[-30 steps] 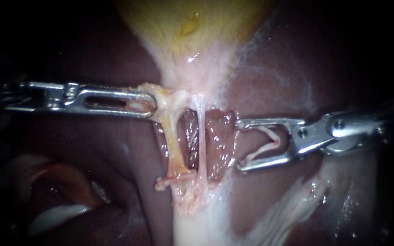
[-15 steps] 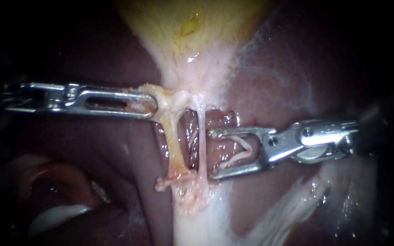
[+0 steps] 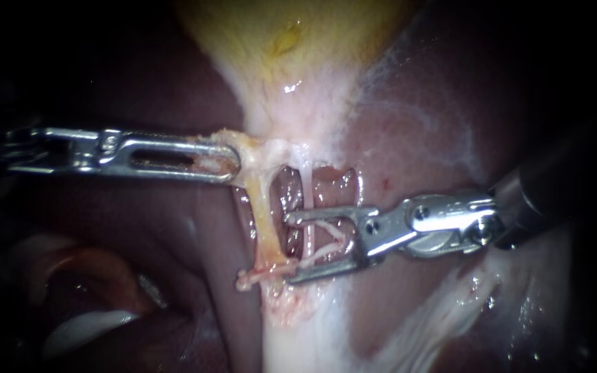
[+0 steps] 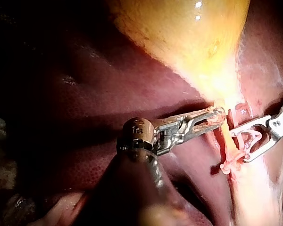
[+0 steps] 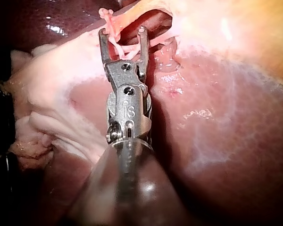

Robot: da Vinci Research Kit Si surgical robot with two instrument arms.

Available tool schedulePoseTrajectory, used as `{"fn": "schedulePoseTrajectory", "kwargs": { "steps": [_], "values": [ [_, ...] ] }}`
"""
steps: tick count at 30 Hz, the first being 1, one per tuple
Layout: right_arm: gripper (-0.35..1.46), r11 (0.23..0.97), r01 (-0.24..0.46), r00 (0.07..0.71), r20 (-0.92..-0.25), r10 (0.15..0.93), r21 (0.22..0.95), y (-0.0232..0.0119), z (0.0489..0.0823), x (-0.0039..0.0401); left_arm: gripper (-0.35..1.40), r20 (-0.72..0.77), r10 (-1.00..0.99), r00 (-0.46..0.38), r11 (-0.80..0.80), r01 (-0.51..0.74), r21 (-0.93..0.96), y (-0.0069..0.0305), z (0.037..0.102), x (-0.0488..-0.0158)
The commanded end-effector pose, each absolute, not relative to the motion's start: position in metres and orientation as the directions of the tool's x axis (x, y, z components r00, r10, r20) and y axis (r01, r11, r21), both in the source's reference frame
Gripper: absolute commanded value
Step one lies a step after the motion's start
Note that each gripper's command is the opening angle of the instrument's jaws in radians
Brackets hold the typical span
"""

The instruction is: Clipping second clip left tube

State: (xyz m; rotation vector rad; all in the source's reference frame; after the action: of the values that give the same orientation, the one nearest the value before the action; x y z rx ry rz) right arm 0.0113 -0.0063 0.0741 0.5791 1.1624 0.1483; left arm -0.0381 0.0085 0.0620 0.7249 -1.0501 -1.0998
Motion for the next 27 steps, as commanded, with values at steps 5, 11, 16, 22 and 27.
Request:
{"fn": "schedulePoseTrajectory", "kwargs": {
  "steps": [5,11,16,22,27],
  "values": [
    [0.48,0.831,0.203,0.406,-0.817,0.41,0.517,-0.0067,0.0742,0.0126,-0.35,0.306,-0.947,0.094,0.319,0.349,0.881,0.0085,0.0619,-0.0382],
    [0.48,0.823,0.205,0.39,-0.815,0.427,0.53,-0.0071,0.0745,0.0143,-0.35,0.306,-0.947,0.094,0.319,0.349,0.881,0.0085,0.0619,-0.0382],
    [0.48,0.806,0.209,0.389,-0.804,0.451,0.553,-0.0078,0.0752,0.0154,-0.35,0.306,-0.948,0.093,0.319,0.349,0.881,0.0085,0.0619,-0.0384],
    [0.45,0.763,0.222,0.36,-0.778,0.515,0.607,-0.008,0.0755,0.0165,-0.35,0.306,-0.948,0.093,0.319,0.35,0.881,0.0085,0.0619,-0.0385],
    [0.44,0.734,0.21,0.326,-0.754,0.57,0.646,-0.0079,0.0755,0.0172,-0.35,0.306,-0.948,0.093,0.318,0.35,0.881,0.0085,0.0619,-0.0386]
  ]
}}
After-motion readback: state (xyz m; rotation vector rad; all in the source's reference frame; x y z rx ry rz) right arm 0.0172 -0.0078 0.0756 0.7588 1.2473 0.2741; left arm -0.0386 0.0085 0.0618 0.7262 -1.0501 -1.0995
